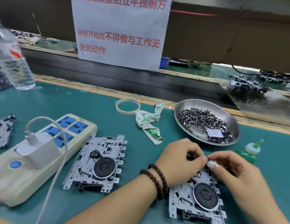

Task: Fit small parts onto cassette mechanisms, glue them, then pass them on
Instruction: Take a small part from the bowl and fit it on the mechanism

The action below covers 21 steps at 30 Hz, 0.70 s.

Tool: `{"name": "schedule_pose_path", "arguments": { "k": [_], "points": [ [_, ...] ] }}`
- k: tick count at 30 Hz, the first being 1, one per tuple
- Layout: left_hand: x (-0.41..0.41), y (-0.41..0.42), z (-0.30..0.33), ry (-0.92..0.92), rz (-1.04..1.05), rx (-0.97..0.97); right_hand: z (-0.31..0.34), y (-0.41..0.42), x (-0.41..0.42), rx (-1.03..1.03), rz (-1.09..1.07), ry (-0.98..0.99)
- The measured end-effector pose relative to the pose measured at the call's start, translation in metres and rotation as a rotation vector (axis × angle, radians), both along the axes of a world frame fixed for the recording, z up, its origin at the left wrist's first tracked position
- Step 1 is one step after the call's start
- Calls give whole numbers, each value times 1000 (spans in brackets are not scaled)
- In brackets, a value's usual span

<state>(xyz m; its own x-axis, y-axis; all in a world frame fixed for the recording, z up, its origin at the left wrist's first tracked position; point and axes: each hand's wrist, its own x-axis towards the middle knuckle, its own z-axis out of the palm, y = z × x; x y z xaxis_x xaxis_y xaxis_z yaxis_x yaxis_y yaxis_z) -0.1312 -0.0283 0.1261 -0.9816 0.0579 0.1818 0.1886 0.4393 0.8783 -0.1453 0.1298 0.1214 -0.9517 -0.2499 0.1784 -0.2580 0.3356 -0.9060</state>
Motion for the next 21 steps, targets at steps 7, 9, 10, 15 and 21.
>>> {"name": "schedule_pose_path", "arguments": {
  "k": [7,9,10,15,21],
  "points": [
    [-2,-1,-2,43,0,-50,2,1,3,5,-31,3],
    [-2,-1,-4,47,10,-81,0,2,2,15,-39,-26],
    [-2,-1,-5,49,14,-94,0,3,3,34,-36,-35],
    [-3,-1,-6,49,-1,-137,2,3,5,138,-17,-13],
    [0,0,-2,36,-15,-181,4,4,5,265,-34,65]
  ]
}}
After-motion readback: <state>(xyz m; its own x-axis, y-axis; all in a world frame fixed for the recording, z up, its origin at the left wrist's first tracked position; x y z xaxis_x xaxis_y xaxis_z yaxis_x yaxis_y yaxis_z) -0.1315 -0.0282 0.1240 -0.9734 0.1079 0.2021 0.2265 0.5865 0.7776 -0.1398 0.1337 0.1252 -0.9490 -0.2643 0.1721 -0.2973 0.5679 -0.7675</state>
